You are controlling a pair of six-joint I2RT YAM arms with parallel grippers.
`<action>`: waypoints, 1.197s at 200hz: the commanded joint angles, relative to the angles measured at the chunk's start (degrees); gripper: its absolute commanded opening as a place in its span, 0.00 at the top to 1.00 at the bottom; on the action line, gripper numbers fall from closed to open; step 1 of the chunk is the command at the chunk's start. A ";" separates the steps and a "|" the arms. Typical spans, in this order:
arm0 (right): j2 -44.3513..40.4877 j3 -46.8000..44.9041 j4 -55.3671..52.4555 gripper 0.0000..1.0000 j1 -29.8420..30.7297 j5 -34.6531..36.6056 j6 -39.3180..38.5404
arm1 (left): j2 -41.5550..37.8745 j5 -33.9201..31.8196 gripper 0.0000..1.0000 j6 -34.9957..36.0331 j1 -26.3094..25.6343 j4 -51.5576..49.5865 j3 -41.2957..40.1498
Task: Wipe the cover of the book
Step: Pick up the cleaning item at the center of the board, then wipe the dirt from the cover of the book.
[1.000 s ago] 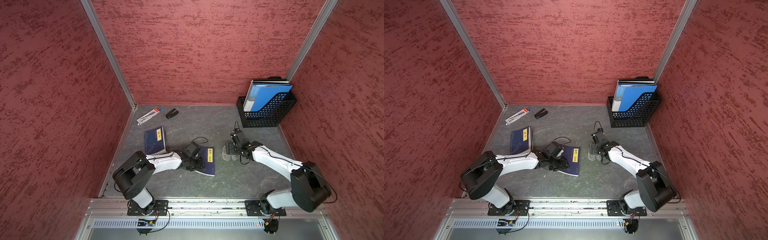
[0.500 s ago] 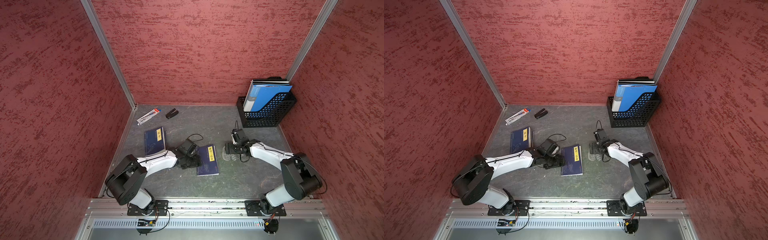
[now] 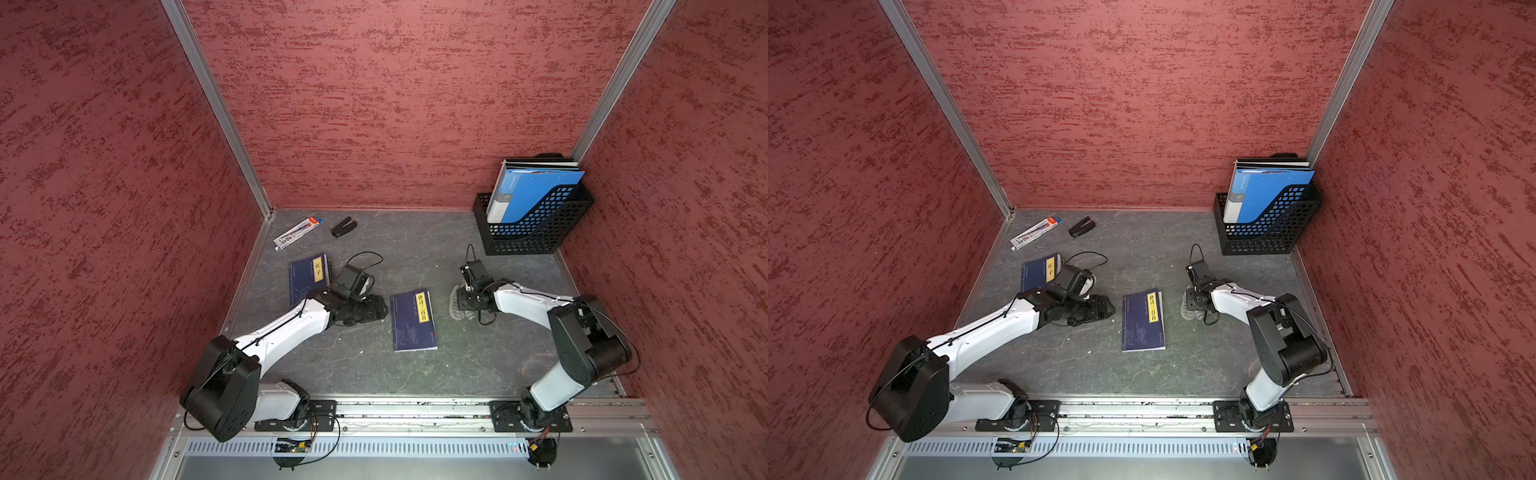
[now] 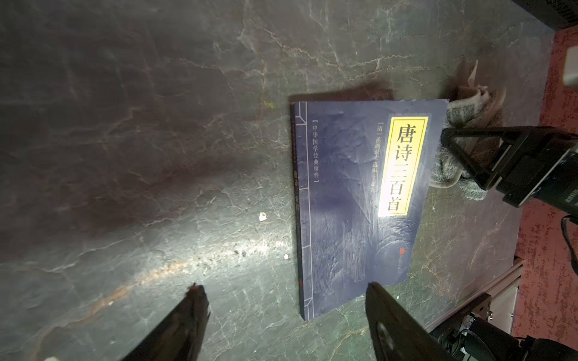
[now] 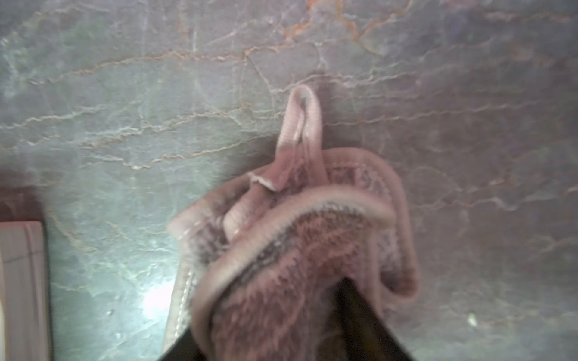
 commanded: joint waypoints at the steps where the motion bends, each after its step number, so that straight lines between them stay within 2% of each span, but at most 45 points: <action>1: -1.00 -0.19 0.22 0.70 -0.16 -0.27 0.11 | -1.65 1.08 0.19 2.29 1.58 -1.55 -0.20; 9: -2.18 0.17 0.06 0.75 -0.16 -0.34 -0.33 | -2.06 1.42 0.19 2.33 2.05 -1.46 -0.69; 27: -5.11 1.87 -1.11 0.80 -0.16 -0.57 -1.24 | -2.97 1.80 0.19 2.30 2.78 -1.29 -1.67; 58: -9.20 6.15 -4.15 0.80 1.09 -4.00 -1.92 | -4.20 2.20 0.19 2.58 3.35 -1.48 -2.08; 107: -10.17 13.48 -6.33 0.80 11.64 -7.54 -0.56 | -4.67 2.26 0.15 4.83 3.68 -3.47 0.20; 135: -7.21 15.45 -2.99 0.79 16.63 -10.69 0.39 | -5.31 1.61 0.08 5.77 4.19 -3.93 1.09; 175: -1.43 11.85 7.98 0.79 16.89 -18.32 2.91 | -7.32 2.26 0.04 6.55 5.68 -4.92 1.54; 239: 7.99 9.79 8.70 0.78 16.90 -13.48 3.03 | -10.96 2.91 0.03 7.06 8.15 -6.43 1.34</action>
